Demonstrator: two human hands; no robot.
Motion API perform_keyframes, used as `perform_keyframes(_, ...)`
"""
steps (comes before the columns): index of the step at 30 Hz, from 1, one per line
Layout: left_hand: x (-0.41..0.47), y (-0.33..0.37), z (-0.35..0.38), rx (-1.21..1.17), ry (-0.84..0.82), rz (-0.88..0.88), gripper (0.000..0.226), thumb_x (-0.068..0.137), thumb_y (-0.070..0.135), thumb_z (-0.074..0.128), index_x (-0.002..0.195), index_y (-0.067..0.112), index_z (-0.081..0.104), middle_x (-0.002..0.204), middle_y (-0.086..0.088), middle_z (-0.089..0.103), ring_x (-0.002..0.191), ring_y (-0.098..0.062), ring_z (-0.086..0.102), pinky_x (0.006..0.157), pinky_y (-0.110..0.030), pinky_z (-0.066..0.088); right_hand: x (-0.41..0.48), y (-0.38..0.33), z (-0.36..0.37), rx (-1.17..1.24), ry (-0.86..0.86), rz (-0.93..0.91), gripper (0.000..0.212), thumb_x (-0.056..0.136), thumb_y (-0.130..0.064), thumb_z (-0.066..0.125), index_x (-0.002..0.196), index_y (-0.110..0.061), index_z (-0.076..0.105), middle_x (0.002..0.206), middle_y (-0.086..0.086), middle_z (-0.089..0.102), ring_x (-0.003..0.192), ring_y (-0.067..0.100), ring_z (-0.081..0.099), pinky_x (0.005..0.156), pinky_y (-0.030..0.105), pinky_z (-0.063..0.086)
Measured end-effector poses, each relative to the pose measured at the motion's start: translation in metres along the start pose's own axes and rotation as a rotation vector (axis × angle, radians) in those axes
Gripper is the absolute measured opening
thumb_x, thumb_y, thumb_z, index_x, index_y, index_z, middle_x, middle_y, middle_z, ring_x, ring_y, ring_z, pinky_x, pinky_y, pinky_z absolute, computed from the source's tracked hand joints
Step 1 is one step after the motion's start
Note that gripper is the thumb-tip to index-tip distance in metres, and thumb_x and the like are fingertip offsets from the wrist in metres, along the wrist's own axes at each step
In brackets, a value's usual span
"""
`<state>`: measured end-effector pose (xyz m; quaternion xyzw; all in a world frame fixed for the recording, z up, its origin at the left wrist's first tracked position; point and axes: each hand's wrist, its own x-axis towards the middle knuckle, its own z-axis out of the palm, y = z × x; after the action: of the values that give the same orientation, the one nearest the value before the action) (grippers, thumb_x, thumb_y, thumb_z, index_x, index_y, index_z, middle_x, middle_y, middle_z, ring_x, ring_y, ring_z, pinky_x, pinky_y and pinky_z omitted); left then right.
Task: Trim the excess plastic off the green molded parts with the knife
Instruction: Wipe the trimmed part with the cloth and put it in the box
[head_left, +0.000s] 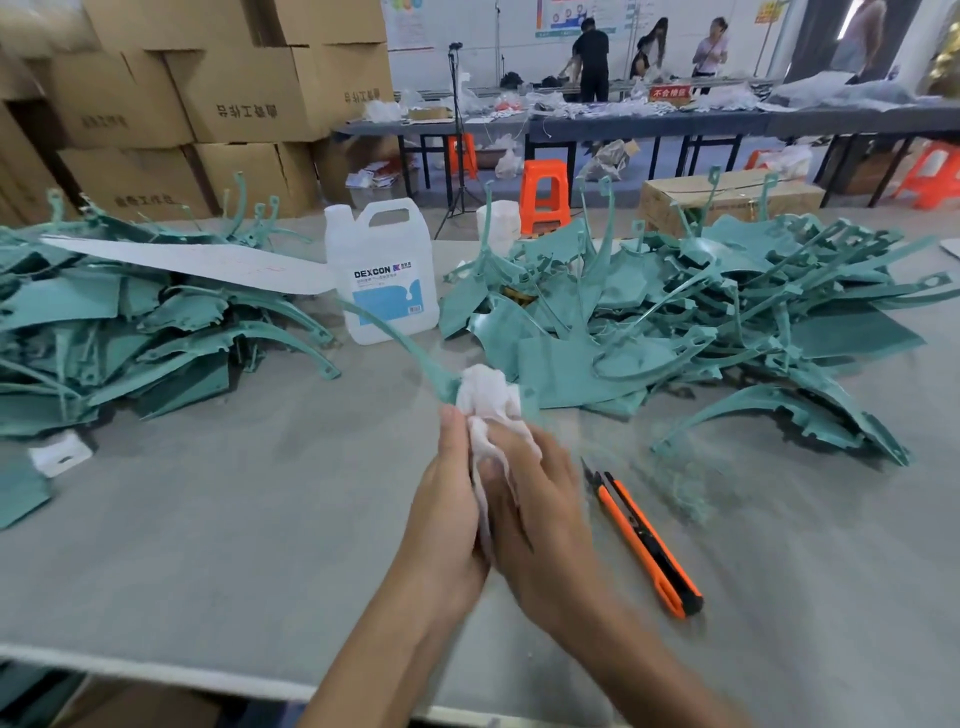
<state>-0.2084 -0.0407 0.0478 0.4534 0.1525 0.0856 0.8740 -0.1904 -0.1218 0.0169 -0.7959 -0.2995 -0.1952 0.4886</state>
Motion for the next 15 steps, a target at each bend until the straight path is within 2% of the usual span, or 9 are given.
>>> perform_keyframes(3, -0.007, -0.004, -0.004, -0.017, 0.011, 0.055, 0.062, 0.079, 0.065, 0.045, 0.114, 0.021, 0.073, 0.114, -0.005, 0.075, 0.103, -0.019, 0.073, 0.072, -0.029, 0.061, 0.024, 0.018, -0.013, -0.091, 0.117, 0.327, 0.038, 0.107, -0.025, 0.044, 0.143, -0.016, 0.05, 0.144, 0.01, 0.046, 0.136, 0.029, 0.037, 0.114, 0.041, 0.029)
perform_keyframes(4, -0.01, -0.004, -0.001, -0.015, 0.005, 0.051, 0.064, 0.08, 0.066, 0.043, 0.115, 0.022, 0.072, 0.114, -0.003, 0.075, 0.104, -0.017, 0.072, 0.074, -0.028, 0.061, 0.022, 0.014, -0.011, -0.076, 0.127, 0.34, 0.04, 0.107, -0.029, 0.043, 0.146, -0.019, 0.047, 0.147, 0.006, 0.044, 0.138, 0.025, 0.036, 0.116, 0.039, 0.026)
perform_keyframes(5, -0.009, -0.005, 0.001, -0.02, -0.017, 0.049, 0.062, 0.084, 0.066, 0.041, 0.114, 0.022, 0.074, 0.113, -0.001, 0.075, 0.104, -0.014, 0.072, 0.074, -0.024, 0.06, 0.015, 0.004, -0.005, -0.049, 0.112, 0.25, 0.041, 0.107, -0.031, 0.042, 0.147, -0.022, 0.045, 0.147, 0.001, 0.045, 0.137, 0.021, 0.038, 0.115, 0.037, 0.027)
perform_keyframes(8, -0.009, -0.003, 0.003, -0.01, -0.047, 0.049, 0.053, 0.089, 0.062, 0.041, 0.094, 0.029, 0.083, 0.104, 0.002, 0.077, 0.097, -0.009, 0.073, 0.069, -0.018, 0.056, -0.009, -0.008, 0.003, -0.021, -0.003, -0.072, 0.044, 0.103, -0.027, 0.041, 0.147, -0.027, 0.044, 0.142, -0.009, 0.047, 0.129, 0.015, 0.046, 0.109, 0.032, 0.033)
perform_keyframes(10, -0.009, 0.002, -0.002, -0.015, -0.052, 0.077, 0.053, 0.083, 0.065, 0.043, 0.096, 0.031, 0.082, 0.11, 0.0, 0.076, 0.101, -0.013, 0.073, 0.071, -0.022, 0.058, 0.014, 0.017, -0.015, -0.232, 0.107, -0.071, 0.034, 0.101, -0.021, 0.043, 0.132, -0.016, 0.055, 0.123, 0.001, 0.057, 0.107, 0.024, 0.054, 0.09, 0.04, 0.041)
perform_keyframes(11, -0.008, 0.001, -0.008, 0.01, -0.041, 0.112, 0.053, 0.084, 0.068, 0.044, 0.1, 0.033, 0.08, 0.113, 0.0, 0.076, 0.104, -0.015, 0.072, 0.076, -0.026, 0.059, 0.027, 0.029, -0.025, -0.271, 0.167, 0.06, 0.028, 0.102, -0.018, 0.041, 0.12, -0.01, 0.061, 0.11, 0.008, 0.062, 0.098, 0.03, 0.056, 0.081, 0.042, 0.042)
perform_keyframes(13, -0.008, 0.0, -0.014, 0.115, -0.026, 0.187, 0.05, 0.092, 0.07, 0.043, 0.106, 0.036, 0.077, 0.116, 0.001, 0.075, 0.108, -0.017, 0.071, 0.089, -0.034, 0.058, 0.042, 0.044, -0.041, -0.048, 0.198, 0.334, 0.033, 0.108, -0.019, 0.034, 0.102, -0.011, 0.065, 0.1, 0.009, 0.068, 0.097, 0.033, 0.062, 0.082, 0.044, 0.047)
perform_keyframes(15, -0.003, -0.005, -0.021, 0.26, 0.083, 0.306, 0.045, 0.097, 0.058, 0.041, 0.103, 0.03, 0.076, 0.107, 0.004, 0.077, 0.103, -0.015, 0.072, 0.088, -0.035, 0.057, 0.038, 0.039, -0.044, 0.367, 0.101, 0.482, 0.034, 0.11, -0.029, 0.037, 0.108, -0.02, 0.069, 0.108, -0.002, 0.073, 0.107, 0.022, 0.067, 0.089, 0.034, 0.054)
